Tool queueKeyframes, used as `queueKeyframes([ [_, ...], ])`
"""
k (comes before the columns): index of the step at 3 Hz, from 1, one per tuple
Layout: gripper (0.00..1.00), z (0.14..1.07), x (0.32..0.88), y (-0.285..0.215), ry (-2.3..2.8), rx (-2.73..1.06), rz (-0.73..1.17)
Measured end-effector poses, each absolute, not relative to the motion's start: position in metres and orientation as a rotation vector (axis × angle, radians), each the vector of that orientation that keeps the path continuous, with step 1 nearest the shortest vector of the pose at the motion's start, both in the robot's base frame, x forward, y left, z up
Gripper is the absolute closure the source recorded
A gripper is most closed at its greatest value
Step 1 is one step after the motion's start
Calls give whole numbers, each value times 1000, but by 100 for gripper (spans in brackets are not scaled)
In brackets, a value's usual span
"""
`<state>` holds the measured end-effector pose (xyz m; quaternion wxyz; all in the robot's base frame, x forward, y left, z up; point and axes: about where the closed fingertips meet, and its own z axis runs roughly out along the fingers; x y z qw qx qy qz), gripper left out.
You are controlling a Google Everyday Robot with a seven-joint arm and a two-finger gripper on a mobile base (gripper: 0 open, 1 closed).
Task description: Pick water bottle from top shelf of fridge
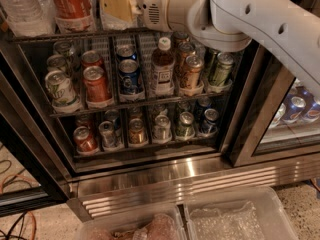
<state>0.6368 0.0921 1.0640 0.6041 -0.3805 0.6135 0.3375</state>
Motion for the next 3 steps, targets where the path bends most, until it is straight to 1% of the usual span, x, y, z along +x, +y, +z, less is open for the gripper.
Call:
queueKeyframes([
  [3, 100, 1119, 625, 87, 1325, -958, 673],
])
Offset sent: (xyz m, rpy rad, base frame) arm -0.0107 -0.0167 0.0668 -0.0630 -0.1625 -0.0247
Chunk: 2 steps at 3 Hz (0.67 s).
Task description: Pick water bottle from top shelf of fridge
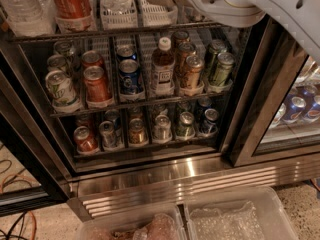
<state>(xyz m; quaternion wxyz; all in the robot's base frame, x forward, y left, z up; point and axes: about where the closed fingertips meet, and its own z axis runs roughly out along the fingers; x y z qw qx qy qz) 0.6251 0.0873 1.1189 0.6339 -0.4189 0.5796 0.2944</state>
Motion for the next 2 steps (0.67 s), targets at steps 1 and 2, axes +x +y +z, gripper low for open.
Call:
queueKeyframes([
  [1, 100, 1116, 618, 89, 1330, -995, 685],
  [2, 100, 1104, 603, 93, 1358, -1065, 724],
])
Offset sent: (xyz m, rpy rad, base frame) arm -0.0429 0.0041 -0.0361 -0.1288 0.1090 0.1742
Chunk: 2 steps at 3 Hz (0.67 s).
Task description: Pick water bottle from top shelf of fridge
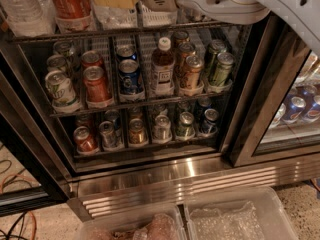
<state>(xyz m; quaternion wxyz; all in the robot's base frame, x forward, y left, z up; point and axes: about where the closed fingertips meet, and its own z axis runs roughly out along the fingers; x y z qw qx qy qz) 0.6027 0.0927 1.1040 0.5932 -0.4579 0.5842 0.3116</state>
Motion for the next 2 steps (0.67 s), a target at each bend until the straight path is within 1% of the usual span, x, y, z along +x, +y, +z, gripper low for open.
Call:
queueKeyframes([
  [1, 100, 1094, 579, 97, 1383, -1141, 779],
  [2, 100, 1079, 546, 90, 1394, -1188, 811],
])
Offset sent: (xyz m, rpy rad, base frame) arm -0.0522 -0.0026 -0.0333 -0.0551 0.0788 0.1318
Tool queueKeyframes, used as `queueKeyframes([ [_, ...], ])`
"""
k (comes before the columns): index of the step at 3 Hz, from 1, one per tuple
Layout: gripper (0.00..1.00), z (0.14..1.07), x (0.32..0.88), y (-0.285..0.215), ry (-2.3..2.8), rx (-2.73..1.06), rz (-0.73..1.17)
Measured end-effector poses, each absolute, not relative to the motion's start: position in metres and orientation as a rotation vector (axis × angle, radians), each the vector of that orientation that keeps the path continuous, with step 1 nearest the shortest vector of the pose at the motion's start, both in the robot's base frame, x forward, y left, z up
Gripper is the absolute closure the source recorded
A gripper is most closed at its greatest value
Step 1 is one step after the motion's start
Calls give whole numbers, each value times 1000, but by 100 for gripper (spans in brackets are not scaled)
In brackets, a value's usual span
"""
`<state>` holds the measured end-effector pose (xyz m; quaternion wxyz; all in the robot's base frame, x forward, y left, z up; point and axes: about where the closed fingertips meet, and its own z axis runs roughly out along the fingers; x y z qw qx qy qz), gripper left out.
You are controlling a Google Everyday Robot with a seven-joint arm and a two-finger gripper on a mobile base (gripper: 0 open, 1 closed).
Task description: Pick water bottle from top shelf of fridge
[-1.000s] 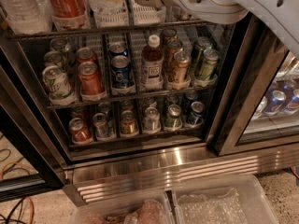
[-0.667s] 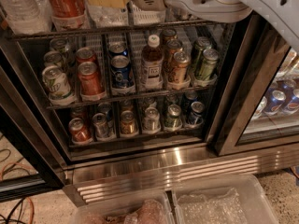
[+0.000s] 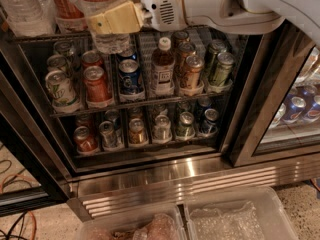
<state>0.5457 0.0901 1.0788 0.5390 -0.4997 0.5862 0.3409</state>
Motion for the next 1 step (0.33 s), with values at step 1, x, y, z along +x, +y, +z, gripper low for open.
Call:
queueKeyframes([
  [1, 100, 1078, 545, 90, 1394, -1189, 812],
])
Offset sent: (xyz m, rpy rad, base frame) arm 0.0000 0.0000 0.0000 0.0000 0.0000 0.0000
